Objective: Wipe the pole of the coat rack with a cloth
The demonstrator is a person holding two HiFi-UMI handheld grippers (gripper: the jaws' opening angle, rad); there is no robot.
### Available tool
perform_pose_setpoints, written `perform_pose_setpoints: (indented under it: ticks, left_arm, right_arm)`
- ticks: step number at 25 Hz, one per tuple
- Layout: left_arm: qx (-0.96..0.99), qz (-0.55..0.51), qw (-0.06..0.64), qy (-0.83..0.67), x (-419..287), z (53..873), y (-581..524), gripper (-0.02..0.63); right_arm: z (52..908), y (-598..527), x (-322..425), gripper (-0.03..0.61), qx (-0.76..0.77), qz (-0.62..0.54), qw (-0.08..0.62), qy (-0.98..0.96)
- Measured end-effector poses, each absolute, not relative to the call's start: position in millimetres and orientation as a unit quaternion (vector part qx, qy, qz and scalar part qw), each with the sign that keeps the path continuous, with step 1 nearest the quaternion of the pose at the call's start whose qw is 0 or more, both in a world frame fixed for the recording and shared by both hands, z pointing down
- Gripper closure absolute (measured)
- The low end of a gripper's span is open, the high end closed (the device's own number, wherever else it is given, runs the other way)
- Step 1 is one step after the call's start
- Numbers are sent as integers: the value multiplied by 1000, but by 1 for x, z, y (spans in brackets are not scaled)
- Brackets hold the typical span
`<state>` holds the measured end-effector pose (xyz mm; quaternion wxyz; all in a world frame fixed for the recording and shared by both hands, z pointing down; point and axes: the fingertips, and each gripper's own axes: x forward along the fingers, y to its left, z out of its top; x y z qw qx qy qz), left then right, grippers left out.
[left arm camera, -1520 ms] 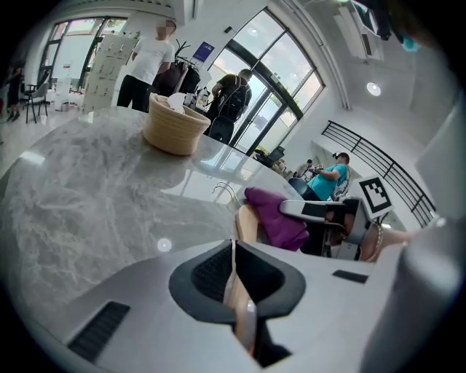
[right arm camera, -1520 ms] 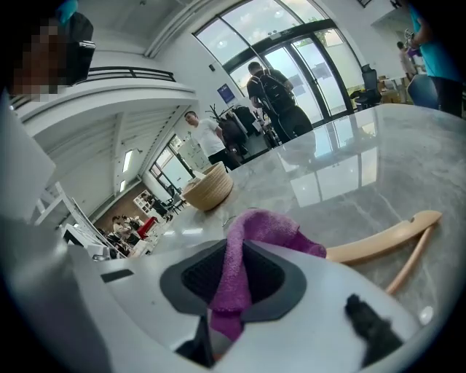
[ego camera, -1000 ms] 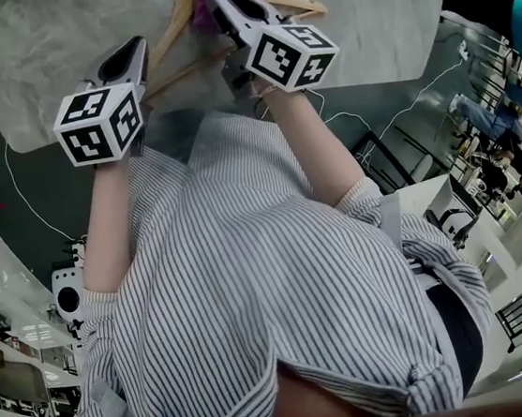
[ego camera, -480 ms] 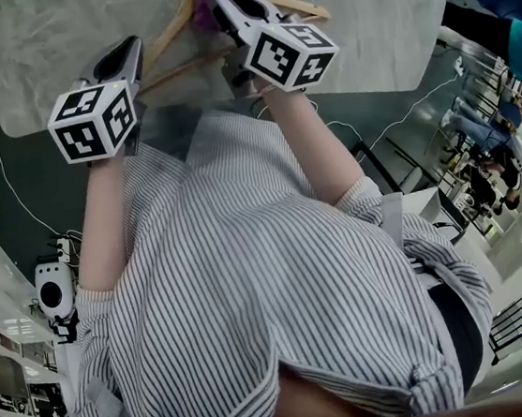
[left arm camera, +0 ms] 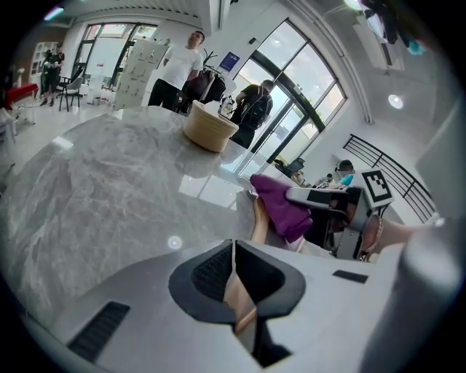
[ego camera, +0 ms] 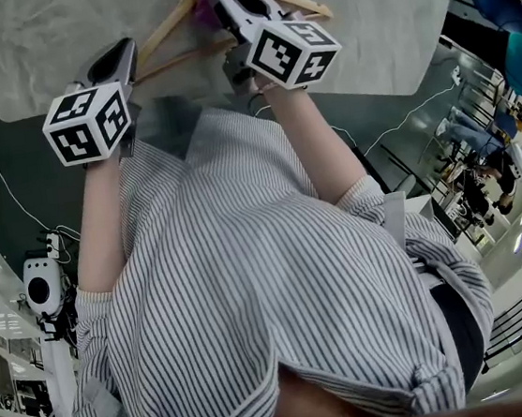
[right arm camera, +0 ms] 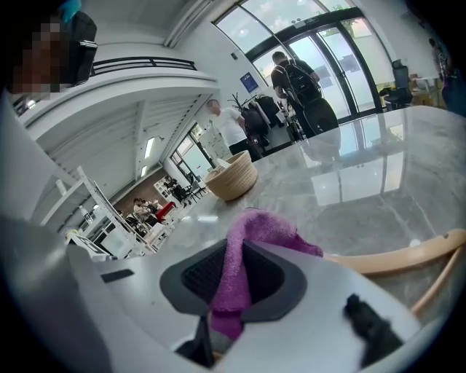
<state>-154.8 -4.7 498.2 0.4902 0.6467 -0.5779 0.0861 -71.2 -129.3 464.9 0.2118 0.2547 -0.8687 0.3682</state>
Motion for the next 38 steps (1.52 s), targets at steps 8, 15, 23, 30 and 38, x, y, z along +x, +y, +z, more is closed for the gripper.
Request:
perform_pose_setpoints:
  ticks: [8, 15, 23, 30, 38]
  left_arm:
    - [640, 86, 486, -589, -149, 499, 2, 594]
    - [634, 81, 486, -596, -140, 497, 8, 594]
    - [621, 69, 483, -613, -139, 493, 19, 594]
    - [605, 61, 483, -631, -140, 488, 37, 594]
    - [583, 55, 492, -644, -140, 492, 51, 594]
  right_arm:
    - [468, -113, -72, 512, 232, 368, 219, -874]
    - [467, -95, -70, 511, 208, 370, 224, -878]
    - [465, -80, -72, 512, 186, 368, 226, -882]
    - [464, -57, -80, 511, 153, 370, 237, -885]
    - [465, -40, -86, 511, 121, 373, 252, -885]
